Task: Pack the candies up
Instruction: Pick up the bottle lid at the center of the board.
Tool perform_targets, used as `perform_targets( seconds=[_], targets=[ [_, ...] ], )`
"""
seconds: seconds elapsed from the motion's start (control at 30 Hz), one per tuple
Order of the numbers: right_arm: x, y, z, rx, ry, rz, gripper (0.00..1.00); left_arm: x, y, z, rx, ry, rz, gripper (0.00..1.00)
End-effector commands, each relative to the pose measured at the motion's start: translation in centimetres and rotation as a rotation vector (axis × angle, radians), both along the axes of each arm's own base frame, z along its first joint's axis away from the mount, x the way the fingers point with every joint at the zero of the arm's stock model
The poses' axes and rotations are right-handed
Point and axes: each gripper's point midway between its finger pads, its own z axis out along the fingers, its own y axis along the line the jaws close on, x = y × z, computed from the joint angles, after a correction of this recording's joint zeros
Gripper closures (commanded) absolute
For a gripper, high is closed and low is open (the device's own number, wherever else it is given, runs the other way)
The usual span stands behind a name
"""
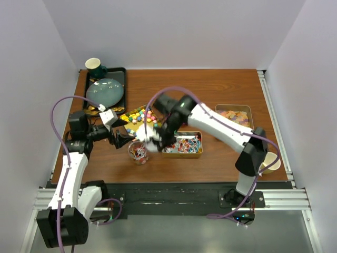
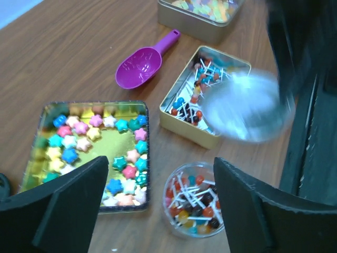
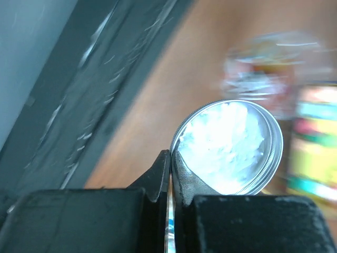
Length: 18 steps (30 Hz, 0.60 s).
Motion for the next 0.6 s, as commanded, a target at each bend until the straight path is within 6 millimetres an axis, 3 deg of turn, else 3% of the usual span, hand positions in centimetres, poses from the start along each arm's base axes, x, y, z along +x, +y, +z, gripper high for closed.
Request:
perform_targets(
  seconds=[0.0, 0.03, 0.07, 0.1, 0.17, 0.2, 0.27, 0.3, 0.37, 0.4, 0.43, 0.47, 0.5, 0.53, 0.57],
  targets=[
    [-0.8, -3.9, 5.1, -0.111, 0.416, -0.258, 1.00, 1.4, 0.3, 3.1, 0.106, -0.215, -0.070, 0.11],
    [1.0, -4.2, 5.7, -0.077, 0.472, -0.350, 1.00, 2.2, 0.5, 3.2, 0.098, -0.193, -0.043, 0.11],
    [2.7, -3.3, 6.2, -0.036, 0.501, -0.450, 1.00, 2.9, 0.6, 3.8, 0.084, -0.182, -0.010, 0.11],
    [3.7, -3.6, 6.2, -0.023, 0.470, -0.504, 1.00, 4.5, 1.2, 5.0, 0.016, -0.116, 0.110, 0.10],
    [5.3, -3.1, 6.9, 0.024, 0.413, -0.552, 1.00, 5.9, 1.6, 5.0, -0.117, 0.018, 0.237, 0.04],
    [6.2, -2.9, 7.8, 0.048, 0.378, -0.579, 1.00, 6.1, 1.0, 6.3, -0.270, 0.136, 0.266, 0.00],
    [7.6, -2.3, 8.9, 0.093, 0.317, -0.616, 1.00, 5.8, -0.6, 5.1, -0.438, 0.340, 0.219, 0.00],
    [8.1, -2.2, 9.4, 0.118, 0.299, -0.631, 1.00, 5.9, -1.3, 5.7, -0.540, 0.486, 0.225, 0.00],
    [9.8, -1.2, 12.9, 0.291, 0.221, -0.695, 1.00, 6.9, -2.5, 4.6, -0.579, 0.607, 0.234, 0.00],
    [9.8, -1.3, 11.5, 0.298, 0.232, -0.730, 1.00, 6.7, -2.9, 5.8, -0.651, 0.662, 0.201, 0.00],
    [10.7, -0.7, 15.8, 0.502, 0.128, -0.714, 1.00, 7.3, -3.1, 5.0, -0.668, 0.726, 0.219, 0.00],
    [11.3, -0.9, 16.0, 0.542, 0.125, -0.783, 1.00, 7.7, -3.1, 4.8, -0.690, 0.779, 0.235, 0.00],
    [11.3, -1.0, 13.2, 0.524, 0.142, -0.831, 1.00, 7.9, -3.1, 4.8, -0.750, 0.883, 0.258, 0.00],
    [11.6, -0.7, 15.5, 0.642, 0.091, -0.826, 1.00, 8.3, -3.1, 4.4, -0.768, 0.918, 0.267, 0.00],
    [11.6, -0.7, 13.6, 0.621, 0.120, -0.866, 1.00, 8.8, -3.0, 4.5, -0.787, 0.919, 0.283, 0.00]
  ],
)
